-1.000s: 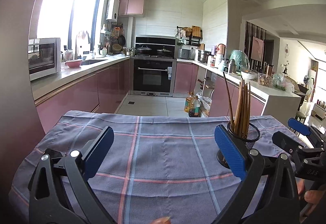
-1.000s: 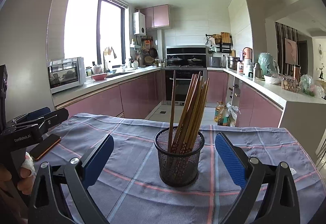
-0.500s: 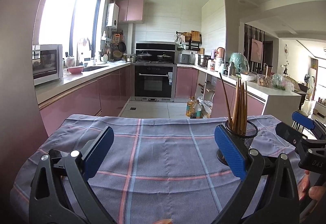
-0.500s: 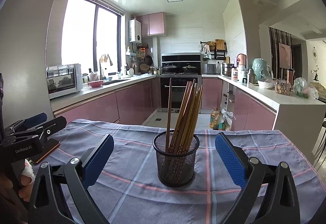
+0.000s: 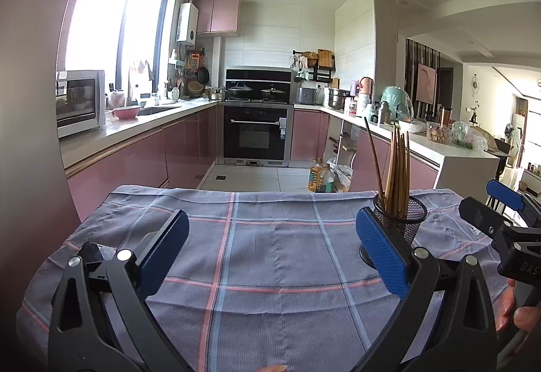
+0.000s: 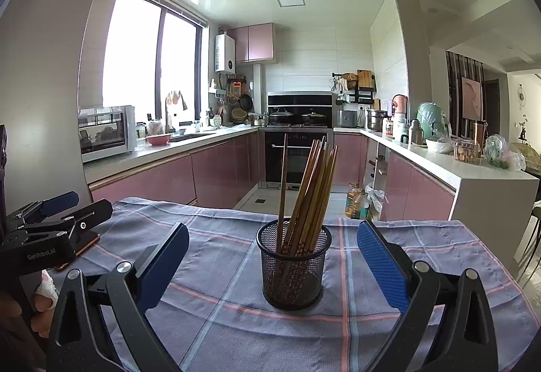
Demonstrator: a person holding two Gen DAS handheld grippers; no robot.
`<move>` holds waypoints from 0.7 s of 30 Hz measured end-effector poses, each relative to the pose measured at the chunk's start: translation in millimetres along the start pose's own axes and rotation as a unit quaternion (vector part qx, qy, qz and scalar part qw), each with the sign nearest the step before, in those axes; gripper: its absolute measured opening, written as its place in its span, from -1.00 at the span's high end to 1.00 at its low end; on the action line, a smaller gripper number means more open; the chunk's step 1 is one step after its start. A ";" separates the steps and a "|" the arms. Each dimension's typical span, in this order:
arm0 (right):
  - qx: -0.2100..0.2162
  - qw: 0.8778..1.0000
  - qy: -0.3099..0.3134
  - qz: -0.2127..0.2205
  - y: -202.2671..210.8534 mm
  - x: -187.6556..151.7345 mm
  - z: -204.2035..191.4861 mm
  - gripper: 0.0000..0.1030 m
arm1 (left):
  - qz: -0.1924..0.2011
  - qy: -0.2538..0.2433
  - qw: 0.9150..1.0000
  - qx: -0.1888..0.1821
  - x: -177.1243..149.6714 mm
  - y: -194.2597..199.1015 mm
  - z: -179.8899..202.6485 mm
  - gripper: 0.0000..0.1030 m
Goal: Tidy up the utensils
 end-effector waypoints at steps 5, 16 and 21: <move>-0.002 1.000 0.000 0.000 1.1 -0.4 0.8 -0.87 | 0.001 0.002 1.000 0.000 -0.3 0.6 -0.7 -0.89; -0.002 1.000 -0.003 -0.001 0.8 -1.4 0.1 -0.87 | 0.002 0.002 1.000 0.001 -0.6 1.3 -0.7 -0.89; -0.003 1.000 -0.002 -0.002 0.8 -1.5 -0.7 -0.87 | 0.001 0.002 1.000 0.002 -1.0 1.7 -1.3 -0.89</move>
Point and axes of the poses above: each gripper's, at about its wrist camera, not at the fingertips, and y roughly against the way its jaws point, z to its right, x to its top, the point moved 2 cm from there along -y, roughly the way its jaws point, and after that the axes turned 8 degrees about -x, right-handed, at the moved point
